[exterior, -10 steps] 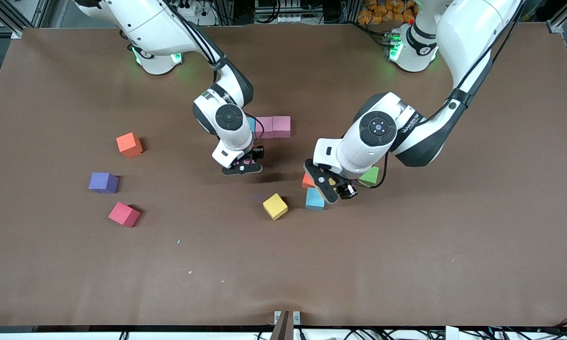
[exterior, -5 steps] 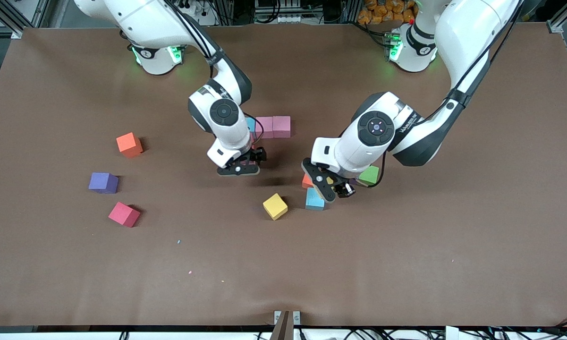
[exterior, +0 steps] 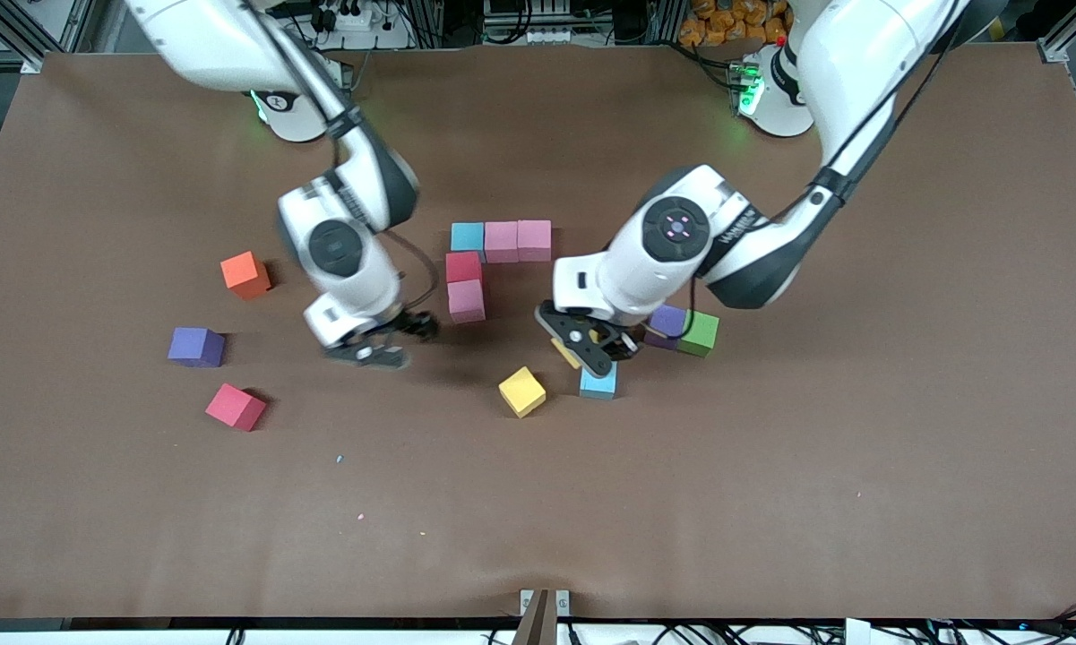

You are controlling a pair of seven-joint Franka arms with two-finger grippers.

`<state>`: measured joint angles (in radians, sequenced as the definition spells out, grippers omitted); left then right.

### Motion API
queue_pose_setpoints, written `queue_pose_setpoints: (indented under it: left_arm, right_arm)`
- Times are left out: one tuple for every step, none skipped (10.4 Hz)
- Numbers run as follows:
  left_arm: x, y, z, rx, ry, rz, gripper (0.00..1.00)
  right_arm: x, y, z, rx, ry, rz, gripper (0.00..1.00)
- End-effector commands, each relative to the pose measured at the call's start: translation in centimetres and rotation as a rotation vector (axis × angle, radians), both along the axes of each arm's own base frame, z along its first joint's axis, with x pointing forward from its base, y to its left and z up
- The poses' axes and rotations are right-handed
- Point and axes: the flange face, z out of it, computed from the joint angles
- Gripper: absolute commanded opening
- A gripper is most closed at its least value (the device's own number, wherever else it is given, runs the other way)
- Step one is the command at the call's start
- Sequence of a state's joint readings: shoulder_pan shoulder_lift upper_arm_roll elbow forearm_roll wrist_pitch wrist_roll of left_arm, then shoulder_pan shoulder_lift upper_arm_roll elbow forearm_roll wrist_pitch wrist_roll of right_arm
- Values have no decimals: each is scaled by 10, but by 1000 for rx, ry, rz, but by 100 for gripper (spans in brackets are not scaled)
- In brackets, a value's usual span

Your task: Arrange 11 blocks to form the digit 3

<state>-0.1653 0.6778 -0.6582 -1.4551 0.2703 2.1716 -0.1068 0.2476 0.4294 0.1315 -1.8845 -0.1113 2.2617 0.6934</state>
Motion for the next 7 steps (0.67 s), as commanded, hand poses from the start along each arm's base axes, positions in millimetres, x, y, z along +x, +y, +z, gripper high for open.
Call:
queue_pose_setpoints:
  left_arm:
    - [-4, -27, 5, -39, 3, 199, 0]
    - [-8, -38, 0, -35, -4, 283, 0]
    - [-13, -50, -2, -44, -11, 383, 0]
    - [-17, -63, -8, -69, -3, 501, 0]
    - [-17, -73, -11, -112, 3, 601, 0]
    - [-17, -79, -13, -128, 17, 682, 0]
    - [-16, -84, -18, -143, 49, 789, 0]
  right_arm:
    - [36, -102, 8, 18, -5, -145, 100]
    - [45, -149, 9, 15, -18, -212, 100]
    - [53, -196, 9, 24, -43, -286, 100]
    - [56, -222, 3, 28, -56, -324, 100]
    - [59, -224, -10, 36, -70, -331, 100]
    - [62, -224, -19, 45, -89, -342, 100]
    - [63, -228, -22, 48, -88, -342, 100]
